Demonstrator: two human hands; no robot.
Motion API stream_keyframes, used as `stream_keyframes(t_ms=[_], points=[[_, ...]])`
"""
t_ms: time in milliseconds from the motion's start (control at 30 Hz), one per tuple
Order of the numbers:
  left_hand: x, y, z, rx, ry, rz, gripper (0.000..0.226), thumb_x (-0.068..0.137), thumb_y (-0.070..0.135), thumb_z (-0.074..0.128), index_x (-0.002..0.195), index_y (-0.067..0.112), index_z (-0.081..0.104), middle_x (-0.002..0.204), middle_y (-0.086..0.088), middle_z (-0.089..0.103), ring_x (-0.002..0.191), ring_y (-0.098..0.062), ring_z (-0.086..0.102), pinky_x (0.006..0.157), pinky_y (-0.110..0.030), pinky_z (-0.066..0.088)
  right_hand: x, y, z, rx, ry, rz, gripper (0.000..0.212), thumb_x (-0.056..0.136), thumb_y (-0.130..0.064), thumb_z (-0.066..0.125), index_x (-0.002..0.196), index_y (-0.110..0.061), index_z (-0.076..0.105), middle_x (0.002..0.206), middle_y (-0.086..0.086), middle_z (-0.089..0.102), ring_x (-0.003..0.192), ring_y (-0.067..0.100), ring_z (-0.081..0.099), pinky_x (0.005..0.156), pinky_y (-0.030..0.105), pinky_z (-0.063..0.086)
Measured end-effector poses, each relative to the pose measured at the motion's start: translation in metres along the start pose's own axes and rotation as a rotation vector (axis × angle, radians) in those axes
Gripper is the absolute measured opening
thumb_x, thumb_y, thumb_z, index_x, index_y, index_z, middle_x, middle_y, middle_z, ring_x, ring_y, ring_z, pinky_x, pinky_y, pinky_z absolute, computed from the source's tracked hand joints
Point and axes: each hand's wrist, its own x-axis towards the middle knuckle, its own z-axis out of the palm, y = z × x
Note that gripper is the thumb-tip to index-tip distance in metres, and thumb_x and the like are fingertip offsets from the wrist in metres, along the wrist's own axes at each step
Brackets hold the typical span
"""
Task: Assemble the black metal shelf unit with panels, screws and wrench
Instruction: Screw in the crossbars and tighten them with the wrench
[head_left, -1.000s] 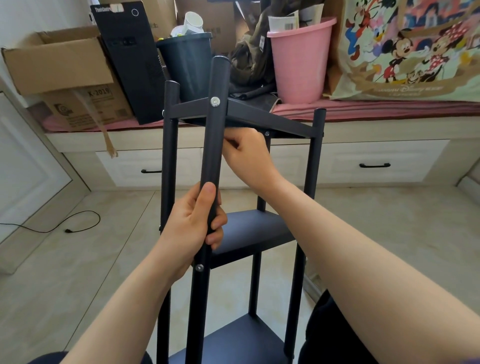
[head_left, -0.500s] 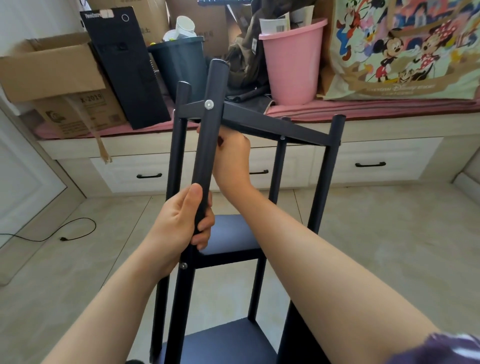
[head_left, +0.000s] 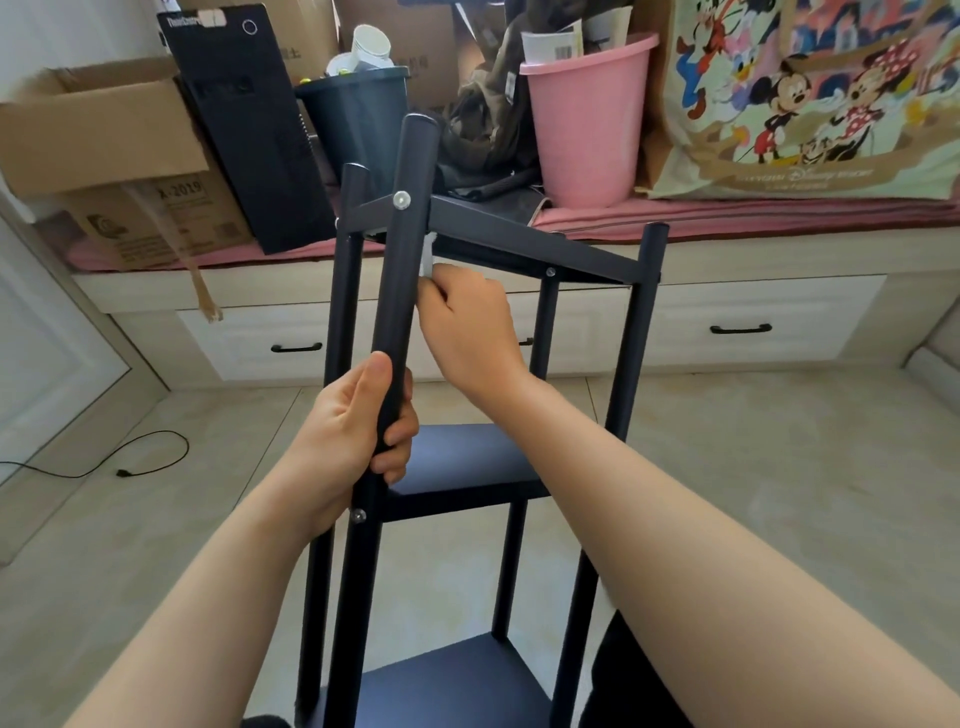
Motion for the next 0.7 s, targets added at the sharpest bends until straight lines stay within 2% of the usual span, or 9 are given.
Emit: stream_keyframes(t_ms=[100, 267, 400, 467, 567, 700], points=[[0.001, -0.001, -0.002, -0.007, 0.002, 0.008, 0.058, 0.092, 0.07, 0.042, 0.088, 0.012, 0.048, 0.055, 0.003, 0.04, 0.04, -0.012, 0.032, 0.041, -0.024, 0.037, 0.0, -0.002, -0.007, -0.042, -0.07, 0.026, 0.043, 0.095, -0.018, 0.047, 0.053, -0.016, 0.038, 0.051, -0.002, 0.042, 0.055, 0.024, 0.042, 0.055, 0.037, 0.039], [0.0, -0.002, -0.007, -0.023, 0.017, 0.003, 0.052, 0.091, 0.063, 0.038, 0.088, 0.012, 0.048, 0.055, 0.003, 0.038, 0.039, -0.012, 0.03, 0.041, -0.023, 0.036, -0.001, -0.005, -0.013, -0.106, -0.13, 0.06, 0.04, 0.095, -0.022, 0.047, 0.055, -0.018, 0.046, 0.059, 0.002, 0.052, 0.062, 0.031, 0.053, 0.058, 0.034, 0.043], [-0.001, -0.003, -0.009, -0.048, -0.013, 0.0, 0.06, 0.087, 0.072, 0.045, 0.089, 0.013, 0.049, 0.056, 0.002, 0.037, 0.04, -0.011, 0.03, 0.041, -0.023, 0.036, 0.002, -0.007, -0.012, -0.123, -0.17, 0.097, 0.037, 0.096, -0.024, 0.046, 0.061, -0.014, 0.051, 0.061, 0.001, 0.055, 0.066, 0.03, 0.056, 0.059, 0.032, 0.041], [-0.001, -0.003, -0.011, -0.046, -0.022, -0.003, 0.062, 0.079, 0.075, 0.049, 0.088, 0.013, 0.049, 0.056, 0.002, 0.037, 0.04, -0.012, 0.03, 0.041, -0.023, 0.036, 0.003, -0.009, -0.012, -0.117, -0.157, 0.103, 0.039, 0.097, -0.024, 0.046, 0.059, -0.019, 0.046, 0.059, -0.002, 0.051, 0.064, 0.027, 0.052, 0.058, 0.031, 0.036], [0.0, -0.004, -0.014, -0.052, -0.026, -0.001, 0.059, 0.078, 0.075, 0.049, 0.085, 0.017, 0.052, 0.056, 0.002, 0.037, 0.04, -0.011, 0.029, 0.041, -0.023, 0.036, 0.004, -0.011, -0.012, -0.123, -0.09, 0.076, 0.042, 0.098, -0.024, 0.047, 0.057, -0.022, 0.04, 0.057, -0.005, 0.048, 0.058, 0.021, 0.047, 0.055, 0.028, 0.032], [-0.001, -0.004, -0.017, -0.056, -0.034, -0.006, 0.051, 0.078, 0.076, 0.049, 0.076, 0.026, 0.058, 0.056, 0.003, 0.037, 0.04, -0.011, 0.03, 0.041, -0.022, 0.037, 0.004, -0.011, -0.013, -0.19, -0.051, 0.034, 0.038, 0.099, -0.025, 0.048, 0.06, -0.023, 0.044, 0.059, -0.005, 0.05, 0.061, 0.023, 0.052, 0.058, 0.029, 0.035]])
